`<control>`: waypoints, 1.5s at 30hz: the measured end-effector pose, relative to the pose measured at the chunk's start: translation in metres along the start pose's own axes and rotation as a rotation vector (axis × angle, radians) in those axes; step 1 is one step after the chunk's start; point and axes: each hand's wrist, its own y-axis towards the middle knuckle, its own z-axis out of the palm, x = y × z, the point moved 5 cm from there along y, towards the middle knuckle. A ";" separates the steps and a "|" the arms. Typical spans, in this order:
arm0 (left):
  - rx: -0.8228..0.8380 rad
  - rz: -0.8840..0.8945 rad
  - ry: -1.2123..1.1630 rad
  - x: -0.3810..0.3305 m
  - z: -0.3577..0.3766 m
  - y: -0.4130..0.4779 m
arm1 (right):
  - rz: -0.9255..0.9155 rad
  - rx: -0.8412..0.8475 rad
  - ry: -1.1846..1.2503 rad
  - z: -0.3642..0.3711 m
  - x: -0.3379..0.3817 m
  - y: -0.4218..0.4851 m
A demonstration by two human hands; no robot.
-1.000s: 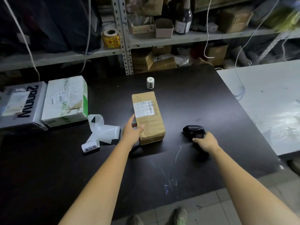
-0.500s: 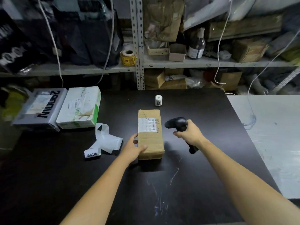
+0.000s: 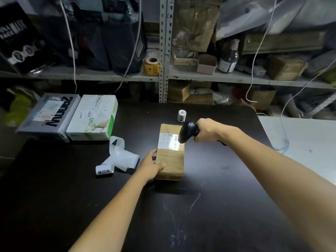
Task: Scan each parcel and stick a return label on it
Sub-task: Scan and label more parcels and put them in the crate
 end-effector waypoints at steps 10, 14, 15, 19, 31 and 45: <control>-0.005 -0.003 0.019 -0.003 0.000 -0.003 | -0.019 -0.012 -0.015 -0.009 -0.002 -0.007; 0.000 -0.005 0.021 -0.003 0.000 -0.004 | -0.027 -0.029 -0.014 -0.015 -0.002 -0.009; 0.002 -0.005 0.021 -0.003 0.000 -0.004 | -0.026 -0.031 -0.011 -0.015 -0.002 -0.009; -0.003 -0.003 0.022 -0.004 0.001 -0.004 | -0.024 -0.035 0.001 -0.014 -0.003 -0.007; -0.006 -0.003 -0.002 -0.006 0.000 -0.004 | 0.010 -0.053 0.269 -0.004 -0.016 -0.021; -0.023 -0.028 -0.174 0.004 0.012 -0.006 | 0.476 -0.291 1.023 0.181 -0.122 -0.054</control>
